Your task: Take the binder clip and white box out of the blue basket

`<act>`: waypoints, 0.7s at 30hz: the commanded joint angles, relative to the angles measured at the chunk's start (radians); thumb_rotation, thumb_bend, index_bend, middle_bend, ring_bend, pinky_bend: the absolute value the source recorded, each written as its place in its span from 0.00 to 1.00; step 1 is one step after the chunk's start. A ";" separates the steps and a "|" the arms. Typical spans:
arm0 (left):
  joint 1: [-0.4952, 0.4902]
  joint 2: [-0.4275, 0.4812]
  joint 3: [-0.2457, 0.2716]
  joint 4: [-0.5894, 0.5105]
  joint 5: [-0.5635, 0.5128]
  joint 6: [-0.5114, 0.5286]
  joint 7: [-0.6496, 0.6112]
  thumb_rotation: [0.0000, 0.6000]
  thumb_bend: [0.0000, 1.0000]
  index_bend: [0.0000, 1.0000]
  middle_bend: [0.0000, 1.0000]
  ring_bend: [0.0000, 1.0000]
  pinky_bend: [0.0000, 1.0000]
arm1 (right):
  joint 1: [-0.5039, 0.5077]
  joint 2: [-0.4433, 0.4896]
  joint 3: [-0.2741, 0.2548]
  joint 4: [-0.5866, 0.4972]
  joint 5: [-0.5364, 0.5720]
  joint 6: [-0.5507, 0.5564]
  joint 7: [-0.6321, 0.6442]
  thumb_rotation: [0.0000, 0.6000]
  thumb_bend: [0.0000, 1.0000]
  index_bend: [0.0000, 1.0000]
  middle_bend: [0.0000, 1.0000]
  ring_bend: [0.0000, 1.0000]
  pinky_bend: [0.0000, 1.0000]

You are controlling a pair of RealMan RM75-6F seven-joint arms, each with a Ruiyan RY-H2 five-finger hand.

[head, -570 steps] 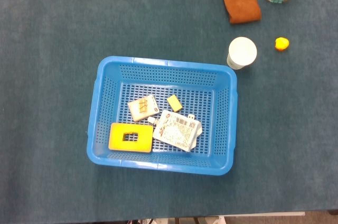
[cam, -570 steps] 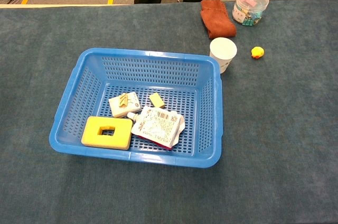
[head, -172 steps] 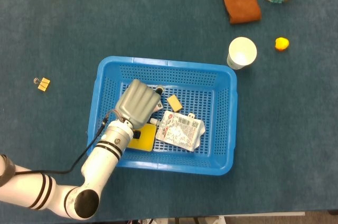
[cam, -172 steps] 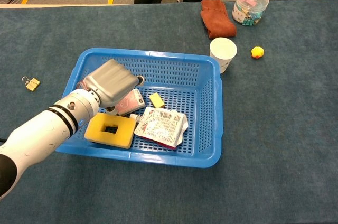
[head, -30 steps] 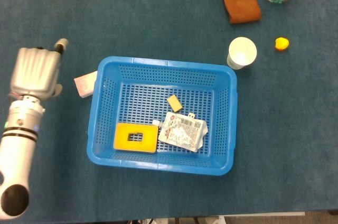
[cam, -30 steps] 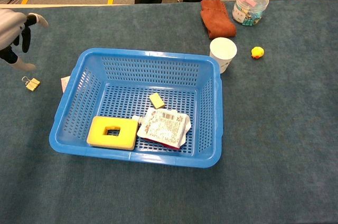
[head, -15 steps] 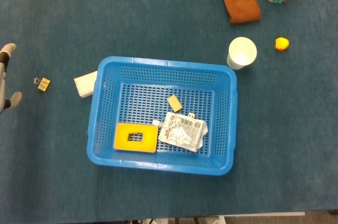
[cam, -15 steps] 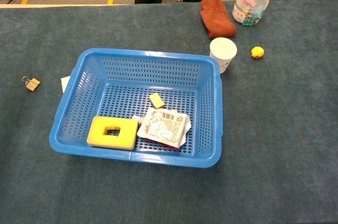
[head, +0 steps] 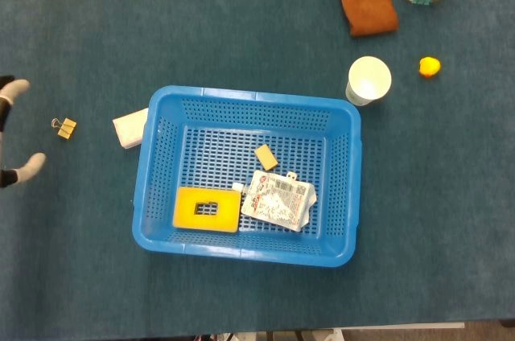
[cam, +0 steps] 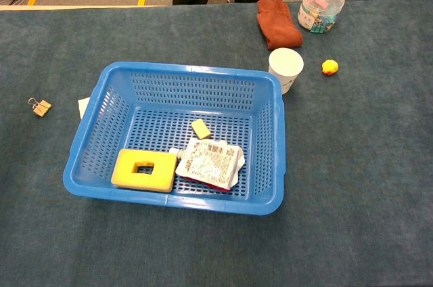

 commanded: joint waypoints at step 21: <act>0.073 -0.026 -0.066 0.038 0.097 -0.004 -0.086 0.95 0.16 0.15 0.09 0.03 0.11 | -0.031 0.022 -0.007 -0.019 -0.012 0.032 0.005 1.00 0.26 0.35 0.28 0.11 0.13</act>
